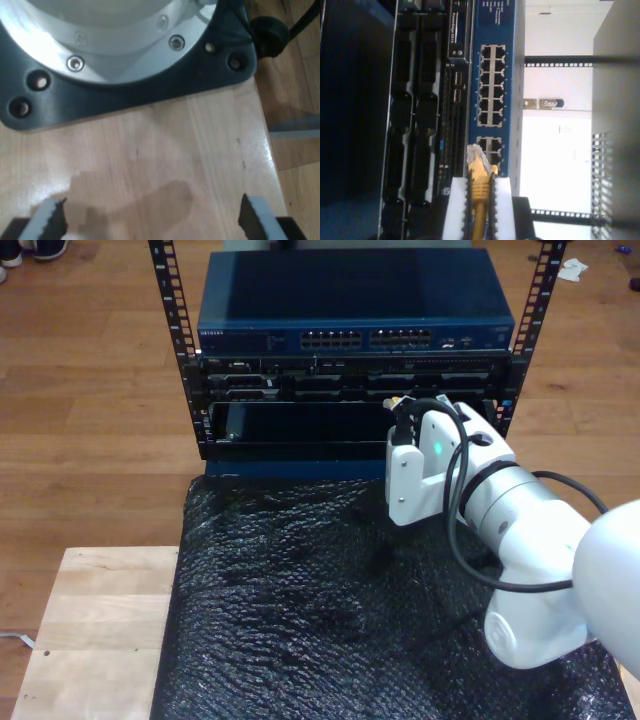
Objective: Grab the cable and plug it in
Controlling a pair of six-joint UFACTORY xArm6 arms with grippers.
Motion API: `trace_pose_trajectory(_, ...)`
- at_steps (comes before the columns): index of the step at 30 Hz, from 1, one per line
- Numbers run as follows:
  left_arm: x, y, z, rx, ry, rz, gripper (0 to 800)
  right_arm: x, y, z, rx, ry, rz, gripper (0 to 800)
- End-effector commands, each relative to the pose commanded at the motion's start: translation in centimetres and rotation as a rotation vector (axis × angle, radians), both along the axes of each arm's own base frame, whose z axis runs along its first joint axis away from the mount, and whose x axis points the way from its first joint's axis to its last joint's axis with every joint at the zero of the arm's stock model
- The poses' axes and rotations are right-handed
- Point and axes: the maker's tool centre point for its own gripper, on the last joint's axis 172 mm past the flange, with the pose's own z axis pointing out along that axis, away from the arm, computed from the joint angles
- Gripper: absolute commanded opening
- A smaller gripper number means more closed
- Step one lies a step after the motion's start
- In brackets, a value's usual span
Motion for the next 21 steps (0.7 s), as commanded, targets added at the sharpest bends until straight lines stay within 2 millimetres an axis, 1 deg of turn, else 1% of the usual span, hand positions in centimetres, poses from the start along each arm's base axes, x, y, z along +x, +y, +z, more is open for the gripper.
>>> trace_pose_trajectory(2, 0.0, 0.0, 0.0, -0.001, 0.001, -0.001, 800, 0.7, -0.9, 0.9, 0.020, -0.016, -0.039, 0)
trace_pose_trajectory(3, 0.0, 0.0, 0.0, -0.001, 0.000, 0.000, 800, 0.8, -0.9, 1.0, 0.022, -0.017, -0.043, 0)
trace_pose_trajectory(5, 0.0, 0.0, 0.0, 0.000, 0.000, 0.000, 800, 0.9, -0.8, 1.1, 0.024, -0.021, -0.042, 0)
trace_pose_trajectory(8, 0.0, 0.0, 0.0, 0.000, 0.000, 0.000, 800, 1.0, -0.9, 0.6, 0.021, -0.014, -0.043, 0)
trace_pose_trajectory(12, 0.0, 0.0, 0.0, -0.001, 0.000, 0.000, 800, 1.0, -0.8, 0.7, 0.019, -0.018, -0.040, 0)
trace_pose_trajectory(17, 0.0, 0.0, 0.0, -0.001, 0.000, 0.000, 800, 1.7, -0.6, 1.9, -0.020, -0.058, -0.033, 0)
trace_pose_trajectory(21, 0.0, 0.0, 0.0, 0.000, 0.000, 0.000, 800, 2.2, -0.5, 2.2, -0.023, -0.068, -0.033, 0)
